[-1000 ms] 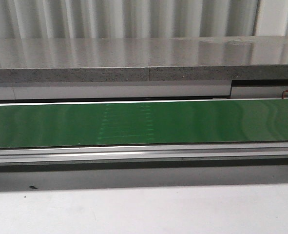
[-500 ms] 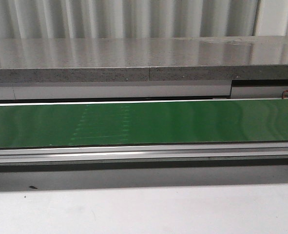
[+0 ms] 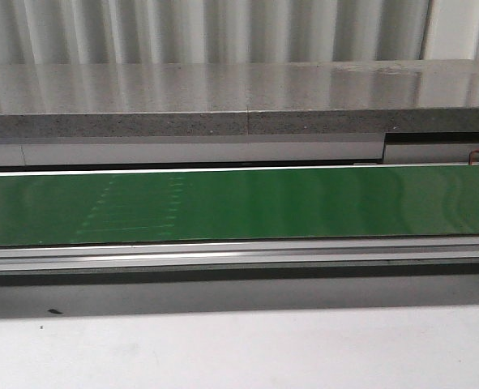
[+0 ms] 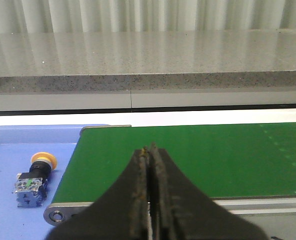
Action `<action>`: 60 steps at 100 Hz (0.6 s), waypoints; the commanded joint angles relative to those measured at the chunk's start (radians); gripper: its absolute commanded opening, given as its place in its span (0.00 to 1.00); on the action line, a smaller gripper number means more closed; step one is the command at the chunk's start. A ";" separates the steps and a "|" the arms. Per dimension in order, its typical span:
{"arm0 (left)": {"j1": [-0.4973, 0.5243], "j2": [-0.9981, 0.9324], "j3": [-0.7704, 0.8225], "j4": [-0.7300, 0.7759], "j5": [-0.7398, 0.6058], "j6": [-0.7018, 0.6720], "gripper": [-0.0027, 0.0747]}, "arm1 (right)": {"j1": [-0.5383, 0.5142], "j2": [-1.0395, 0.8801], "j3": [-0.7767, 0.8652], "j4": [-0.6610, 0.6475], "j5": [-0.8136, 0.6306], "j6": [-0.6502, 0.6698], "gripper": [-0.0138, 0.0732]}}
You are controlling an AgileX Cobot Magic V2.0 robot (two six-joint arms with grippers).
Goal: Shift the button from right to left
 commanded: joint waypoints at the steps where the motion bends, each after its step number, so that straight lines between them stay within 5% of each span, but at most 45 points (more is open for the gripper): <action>1: -0.002 -0.033 0.040 -0.002 -0.076 -0.011 0.01 | -0.010 0.010 -0.006 0.003 -0.131 -0.004 0.08; 26: -0.002 -0.033 0.040 -0.002 -0.076 -0.011 0.01 | -0.010 -0.030 0.157 -0.219 -0.367 0.272 0.08; 50: -0.002 -0.033 0.040 -0.002 -0.076 -0.011 0.01 | -0.010 -0.176 0.326 -0.229 -0.425 0.285 0.08; 60: -0.002 -0.033 0.040 -0.002 -0.076 -0.011 0.01 | -0.014 -0.251 0.323 -0.230 -0.338 0.285 0.08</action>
